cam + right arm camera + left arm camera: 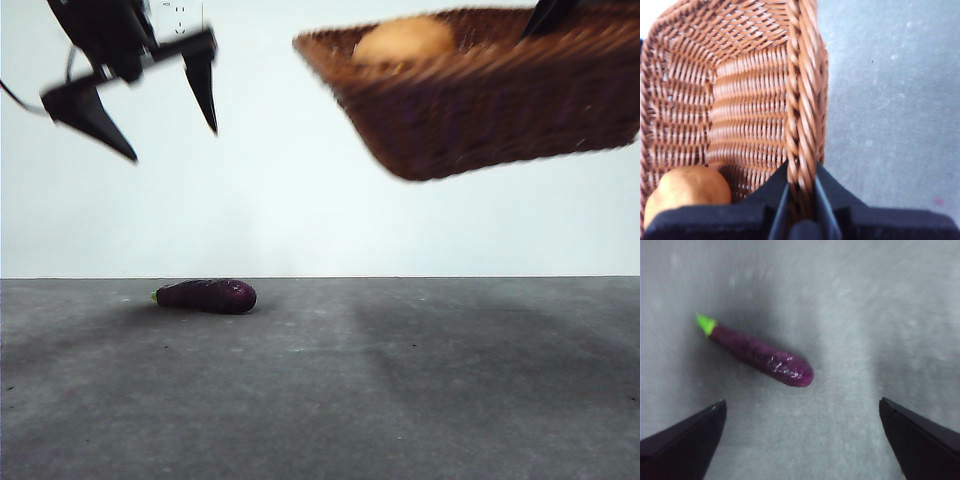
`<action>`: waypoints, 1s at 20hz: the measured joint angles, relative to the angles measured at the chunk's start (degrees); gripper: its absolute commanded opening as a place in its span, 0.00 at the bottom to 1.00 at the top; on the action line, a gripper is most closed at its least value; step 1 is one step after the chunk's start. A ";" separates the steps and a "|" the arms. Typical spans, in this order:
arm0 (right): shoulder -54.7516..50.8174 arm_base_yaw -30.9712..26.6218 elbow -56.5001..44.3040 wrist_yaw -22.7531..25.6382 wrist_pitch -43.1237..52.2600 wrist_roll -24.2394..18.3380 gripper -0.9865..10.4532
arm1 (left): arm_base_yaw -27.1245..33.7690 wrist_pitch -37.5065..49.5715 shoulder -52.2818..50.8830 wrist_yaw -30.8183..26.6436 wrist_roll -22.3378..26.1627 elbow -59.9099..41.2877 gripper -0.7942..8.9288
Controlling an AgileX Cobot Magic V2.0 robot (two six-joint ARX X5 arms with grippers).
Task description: Help me put the vegetables on the table into the basket
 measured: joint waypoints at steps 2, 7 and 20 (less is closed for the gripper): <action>-2.91 -0.57 0.00 0.79 -3.08 -1.40 0.08 | 0.02 -0.68 5.68 1.29 -3.37 3.87 0.63; -7.15 -0.66 0.00 3.58 -7.48 -3.78 0.08 | 0.07 -13.27 18.73 1.60 -10.38 18.88 0.63; -7.87 -0.66 0.00 3.72 -9.86 -9.11 0.08 | 0.92 -9.68 28.46 2.01 -23.37 20.52 0.63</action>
